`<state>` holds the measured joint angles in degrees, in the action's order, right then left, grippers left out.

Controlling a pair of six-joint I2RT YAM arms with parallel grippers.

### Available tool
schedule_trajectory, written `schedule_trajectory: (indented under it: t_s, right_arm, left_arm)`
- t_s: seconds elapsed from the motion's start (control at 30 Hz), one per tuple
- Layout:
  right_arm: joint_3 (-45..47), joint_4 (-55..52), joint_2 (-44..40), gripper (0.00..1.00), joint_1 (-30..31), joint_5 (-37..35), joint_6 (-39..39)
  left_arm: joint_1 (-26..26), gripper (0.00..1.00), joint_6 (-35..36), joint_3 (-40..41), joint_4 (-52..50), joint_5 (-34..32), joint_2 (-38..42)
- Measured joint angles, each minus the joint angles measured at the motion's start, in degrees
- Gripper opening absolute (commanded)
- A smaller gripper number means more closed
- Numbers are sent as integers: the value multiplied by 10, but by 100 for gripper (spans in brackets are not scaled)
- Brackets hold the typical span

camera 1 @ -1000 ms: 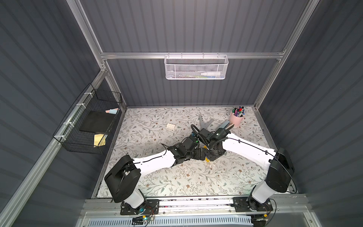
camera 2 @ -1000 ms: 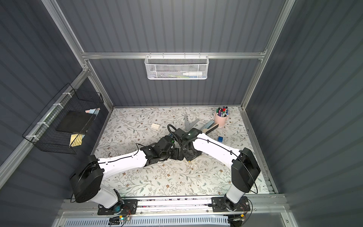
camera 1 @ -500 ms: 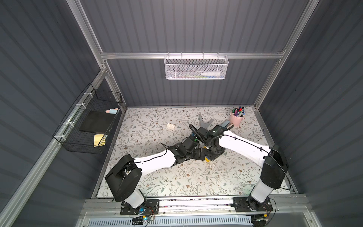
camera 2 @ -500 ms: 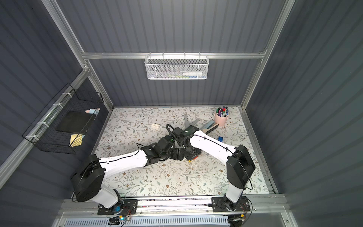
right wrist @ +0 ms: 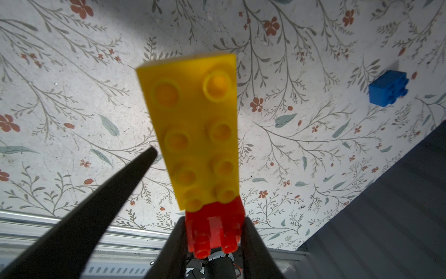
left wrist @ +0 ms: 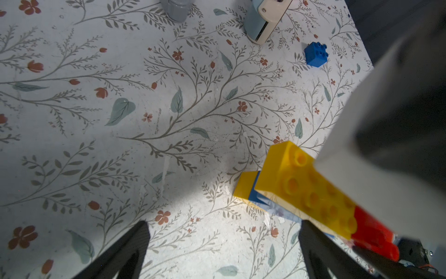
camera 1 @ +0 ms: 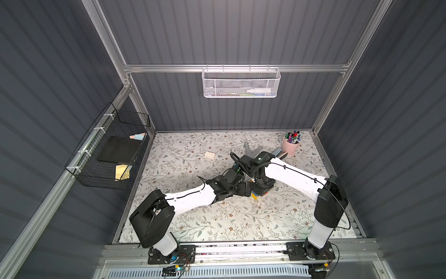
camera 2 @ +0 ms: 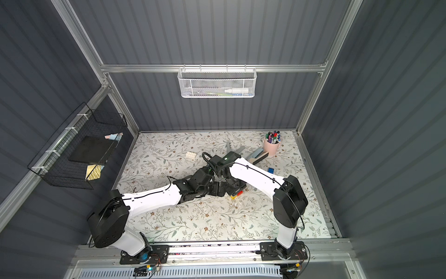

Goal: Assemble a spoon with lego
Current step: Assemble the lego brick with the lego brick.

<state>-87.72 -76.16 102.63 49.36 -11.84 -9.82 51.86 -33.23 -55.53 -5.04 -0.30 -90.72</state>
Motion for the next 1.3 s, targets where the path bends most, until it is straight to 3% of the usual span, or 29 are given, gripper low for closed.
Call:
schedule_trajectory:
  t_s: [0.97, 1.3]
  right_arm:
    - [-23, -17, 28, 7, -1, 6, 28]
    - [-27, -22, 35, 10, -2, 9, 28]
  left_arm:
    - [-3, 99, -2, 6, 1, -1, -18]
    - [-3, 99, -2, 7, 2, -1, -21]
